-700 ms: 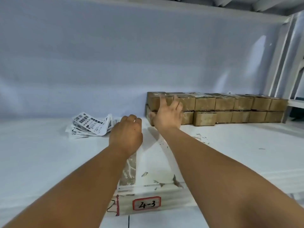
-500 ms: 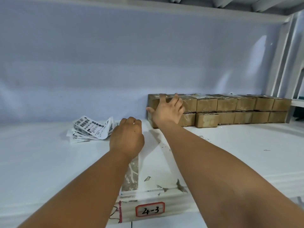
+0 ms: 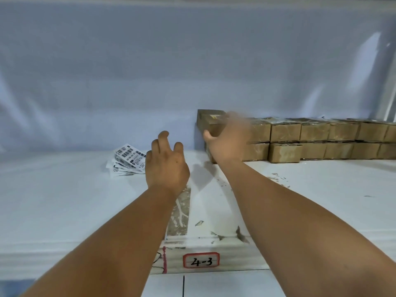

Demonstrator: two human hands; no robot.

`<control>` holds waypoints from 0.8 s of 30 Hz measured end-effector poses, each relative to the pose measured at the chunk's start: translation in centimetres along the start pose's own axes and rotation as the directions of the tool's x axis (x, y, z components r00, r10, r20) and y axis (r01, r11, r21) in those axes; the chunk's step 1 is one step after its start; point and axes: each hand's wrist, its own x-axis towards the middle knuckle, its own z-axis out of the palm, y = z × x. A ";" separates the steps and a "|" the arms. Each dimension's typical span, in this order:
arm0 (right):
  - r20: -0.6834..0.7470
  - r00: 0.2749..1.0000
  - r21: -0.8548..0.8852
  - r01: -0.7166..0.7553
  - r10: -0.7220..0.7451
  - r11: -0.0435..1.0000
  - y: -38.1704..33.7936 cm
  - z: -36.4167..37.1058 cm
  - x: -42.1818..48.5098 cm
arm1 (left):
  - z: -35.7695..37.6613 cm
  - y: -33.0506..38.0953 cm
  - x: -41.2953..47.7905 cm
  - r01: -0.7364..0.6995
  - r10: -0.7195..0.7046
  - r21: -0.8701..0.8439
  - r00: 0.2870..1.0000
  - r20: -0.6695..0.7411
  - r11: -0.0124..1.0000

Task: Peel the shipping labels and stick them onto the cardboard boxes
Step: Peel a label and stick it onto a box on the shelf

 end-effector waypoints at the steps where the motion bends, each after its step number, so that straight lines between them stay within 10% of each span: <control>1: -0.003 0.999 0.017 0.033 -0.033 0.999 -0.2 -0.6 -0.5 | 0.0 -0.1 0.0 0.034 -0.035 0.020 0.999 0.029 0.999; 11: 0.199 0.978 -0.041 0.070 -0.061 0.997 -1.9 -5.9 -7.2 | -1.2 -2.6 -0.8 0.338 -0.340 0.080 0.850 0.403 0.938; 24: 0.381 0.924 -0.117 0.080 -0.029 0.990 -2.1 -8.2 -10.0 | -2.7 -2.8 -2.6 0.158 -0.128 -0.048 0.914 0.384 0.986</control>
